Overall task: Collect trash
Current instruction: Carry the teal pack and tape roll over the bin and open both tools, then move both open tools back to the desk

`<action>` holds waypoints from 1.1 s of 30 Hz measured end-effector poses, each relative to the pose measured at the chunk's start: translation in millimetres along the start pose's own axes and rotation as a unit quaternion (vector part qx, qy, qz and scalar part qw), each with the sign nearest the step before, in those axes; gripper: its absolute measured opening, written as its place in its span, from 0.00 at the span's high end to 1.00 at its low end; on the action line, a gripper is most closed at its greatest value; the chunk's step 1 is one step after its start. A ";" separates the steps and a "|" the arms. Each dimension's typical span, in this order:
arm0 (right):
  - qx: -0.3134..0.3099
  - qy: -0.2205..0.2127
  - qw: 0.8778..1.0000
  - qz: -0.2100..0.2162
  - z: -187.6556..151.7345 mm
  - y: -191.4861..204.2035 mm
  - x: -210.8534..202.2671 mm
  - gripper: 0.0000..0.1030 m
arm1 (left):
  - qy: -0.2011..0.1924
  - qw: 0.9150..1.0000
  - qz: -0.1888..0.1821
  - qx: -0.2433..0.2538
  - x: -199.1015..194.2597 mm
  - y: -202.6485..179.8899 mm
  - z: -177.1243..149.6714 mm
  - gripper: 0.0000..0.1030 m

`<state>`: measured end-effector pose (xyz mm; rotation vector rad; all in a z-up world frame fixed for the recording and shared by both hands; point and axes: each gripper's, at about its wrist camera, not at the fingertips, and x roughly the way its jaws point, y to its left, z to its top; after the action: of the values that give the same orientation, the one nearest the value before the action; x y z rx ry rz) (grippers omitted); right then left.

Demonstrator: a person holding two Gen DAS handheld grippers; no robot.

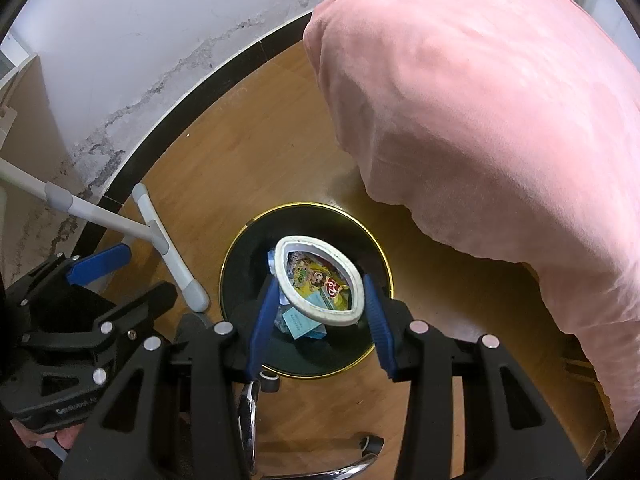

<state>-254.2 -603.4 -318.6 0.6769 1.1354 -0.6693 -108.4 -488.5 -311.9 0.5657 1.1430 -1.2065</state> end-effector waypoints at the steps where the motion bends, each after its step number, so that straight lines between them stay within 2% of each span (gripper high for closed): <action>1: 0.001 0.000 1.000 0.002 -0.2 0.1 -0.3 0.58 | -0.001 1.000 -0.001 -0.001 -0.9 -0.3 0.1 0.21; 4: 0.002 -0.003 1.000 0.005 -0.5 0.2 -2.5 0.58 | -0.009 1.000 -0.013 -0.002 -7.1 -1.8 1.5 0.13; 12: 0.007 -0.010 1.000 0.015 -1.8 3.4 -10.4 0.58 | -0.020 1.000 -0.009 0.006 -23.6 -4.4 1.7 0.10; 13: 0.010 -0.012 1.000 0.019 -2.0 3.1 -11.4 0.56 | -0.021 1.000 -0.008 0.007 -25.9 -4.0 1.6 0.10; 16: 0.014 -0.018 0.999 0.024 -2.6 4.1 -15.3 0.33 | -0.026 1.000 -0.003 0.017 -36.7 -3.7 -0.2 0.10; 21: 0.015 -0.035 0.999 0.021 -1.1 5.9 -32.8 0.31 | -0.042 0.998 -0.006 0.044 -67.9 -18.9 0.8 0.10; 25: 0.011 -0.084 0.996 -0.001 5.5 3.3 -78.3 0.22 | -0.078 0.994 -0.015 0.073 -122.4 -38.5 2.4 0.09; 26: 0.007 -0.100 0.995 -0.005 6.8 4.2 -91.2 0.19 | -0.098 0.991 -0.035 0.081 -150.1 -42.5 1.6 0.09; 30: -0.004 -0.155 0.988 -0.008 15.2 17.6 -145.5 0.17 | -0.151 0.984 -0.040 0.088 -230.6 -37.0 -0.2 0.09; 32: -0.021 -0.181 0.983 -0.001 21.5 38.5 -171.7 0.17 | -0.185 0.978 -0.015 0.091 -270.1 -19.9 -5.8 0.07; 33: -0.032 -0.191 0.981 0.006 24.0 52.1 -181.8 0.16 | -0.205 0.975 0.013 0.089 -291.4 -3.8 -10.0 0.07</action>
<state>-251.1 -565.6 -131.8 0.4734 0.7935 -0.7138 -97.9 -356.7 -52.0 0.4352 0.6815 -1.3364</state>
